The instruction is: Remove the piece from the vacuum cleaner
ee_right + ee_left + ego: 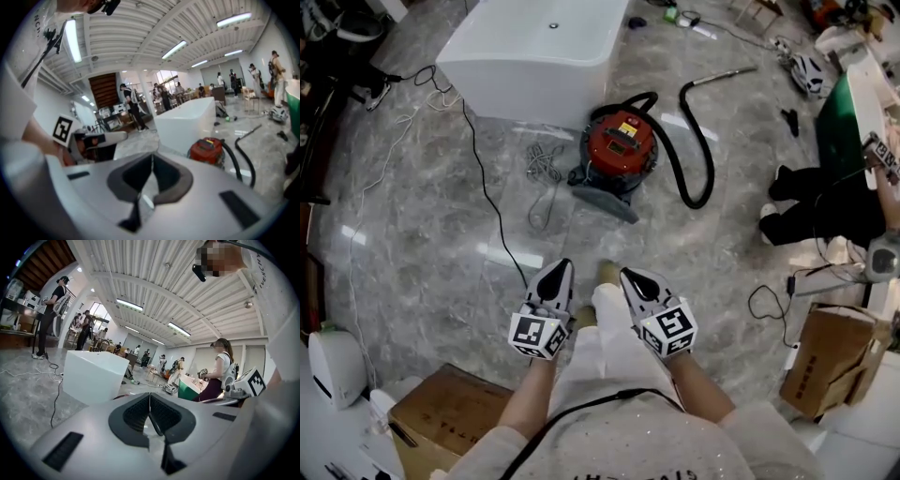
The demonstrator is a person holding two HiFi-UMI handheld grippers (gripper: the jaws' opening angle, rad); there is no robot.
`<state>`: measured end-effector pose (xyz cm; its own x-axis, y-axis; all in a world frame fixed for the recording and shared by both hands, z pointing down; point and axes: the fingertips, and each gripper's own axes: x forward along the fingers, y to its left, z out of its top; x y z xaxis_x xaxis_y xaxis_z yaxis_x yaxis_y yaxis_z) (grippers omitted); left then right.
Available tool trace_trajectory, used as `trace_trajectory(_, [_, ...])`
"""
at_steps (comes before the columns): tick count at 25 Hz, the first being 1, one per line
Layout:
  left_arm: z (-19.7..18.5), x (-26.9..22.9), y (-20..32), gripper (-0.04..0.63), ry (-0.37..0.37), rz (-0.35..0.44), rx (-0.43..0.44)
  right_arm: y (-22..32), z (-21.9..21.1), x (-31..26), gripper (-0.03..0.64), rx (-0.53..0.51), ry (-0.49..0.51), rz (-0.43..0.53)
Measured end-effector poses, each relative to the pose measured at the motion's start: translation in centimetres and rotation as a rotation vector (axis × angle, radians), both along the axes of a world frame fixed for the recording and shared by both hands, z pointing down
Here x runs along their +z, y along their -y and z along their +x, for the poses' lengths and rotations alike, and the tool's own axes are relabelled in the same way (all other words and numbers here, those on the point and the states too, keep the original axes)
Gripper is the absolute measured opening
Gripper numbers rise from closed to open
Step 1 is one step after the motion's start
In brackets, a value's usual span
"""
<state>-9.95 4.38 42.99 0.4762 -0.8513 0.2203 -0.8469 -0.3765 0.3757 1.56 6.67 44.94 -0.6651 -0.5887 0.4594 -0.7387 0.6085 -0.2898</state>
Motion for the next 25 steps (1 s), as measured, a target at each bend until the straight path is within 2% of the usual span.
trace_trajectory(3, [0.7, 0.4, 2.8, 0.021, -0.003, 0.0, 0.007, 2.1, 0.2, 0.9, 0.015, -0.024, -0.006, -0.017])
trace_trajectory(9, [3.6, 1.7, 7.8, 0.021, 0.017, 0.003, 0.087, 6.4, 1.5, 3.3, 0.015, -0.04, -0.017, -0.058])
trace_trajectory(12, [4.1, 3.1, 10.0, 0.021, 0.008, -0.013, 0.073, 8.2, 2.0, 4.6, 0.015, -0.055, -0.022, -0.073])
trace_trajectory(19, [3.2, 8.1, 12.8, 0.021, -0.007, -0.113, 0.007, 10.5, 2.8, 9.2, 0.017, -0.07, -0.062, -0.121])
trace_trajectory(25, [2.9, 12.4, 13.8, 0.021, 0.008, -0.133, 0.04, 11.5, 2.7, 13.4, 0.018, -0.074, -0.091, -0.179])
